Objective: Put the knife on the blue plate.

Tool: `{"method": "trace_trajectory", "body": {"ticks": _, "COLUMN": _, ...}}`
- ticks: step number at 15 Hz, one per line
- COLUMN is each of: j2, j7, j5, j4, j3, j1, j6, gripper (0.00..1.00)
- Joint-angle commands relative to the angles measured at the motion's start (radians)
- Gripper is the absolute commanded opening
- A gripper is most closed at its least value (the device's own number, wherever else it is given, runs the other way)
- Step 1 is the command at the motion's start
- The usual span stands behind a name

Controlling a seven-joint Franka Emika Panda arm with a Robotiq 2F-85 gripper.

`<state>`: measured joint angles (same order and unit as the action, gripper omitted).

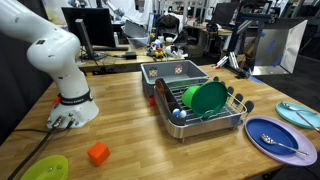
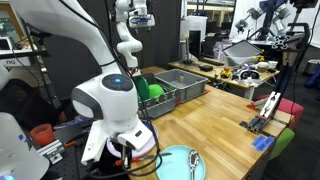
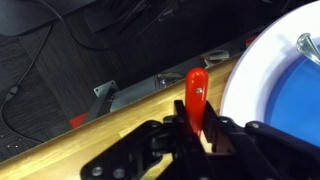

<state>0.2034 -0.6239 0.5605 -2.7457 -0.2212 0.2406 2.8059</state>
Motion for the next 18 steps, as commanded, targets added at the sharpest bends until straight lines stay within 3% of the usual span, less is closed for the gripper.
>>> {"method": "trace_trajectory", "body": {"ticks": 1, "j2": 0.014, "j7": 0.031, "j5": -0.024, "j4": 0.026, "j3": -0.001, "j1": -0.022, "j6": -0.012, "gripper": 0.05}}
{"method": "trace_trajectory", "body": {"ticks": 3, "j2": 0.006, "j7": 0.029, "j5": -0.003, "j4": 0.035, "j3": 0.008, "j1": -0.031, "j6": -0.002, "gripper": 0.05}}
{"method": "trace_trajectory", "body": {"ticks": 4, "j2": 0.004, "j7": 0.019, "j5": -0.004, "j4": 0.023, "j3": 0.005, "j1": -0.03, "j6": 0.0, "gripper": 0.19}}
{"method": "trace_trajectory", "body": {"ticks": 15, "j2": 0.004, "j7": 0.022, "j5": -0.004, "j4": 0.031, "j3": 0.006, "j1": -0.034, "j6": 0.0, "gripper": 0.19}}
{"method": "trace_trajectory", "body": {"ticks": 16, "j2": 0.012, "j7": 0.025, "j5": -0.005, "j4": 0.046, "j3": 0.003, "j1": -0.028, "j6": -0.03, "gripper": 0.05}}
{"method": "trace_trajectory", "body": {"ticks": 18, "j2": 0.03, "j7": 0.035, "j5": -0.015, "j4": 0.068, "j3": -0.007, "j1": -0.024, "j6": -0.069, "gripper": 0.05}}
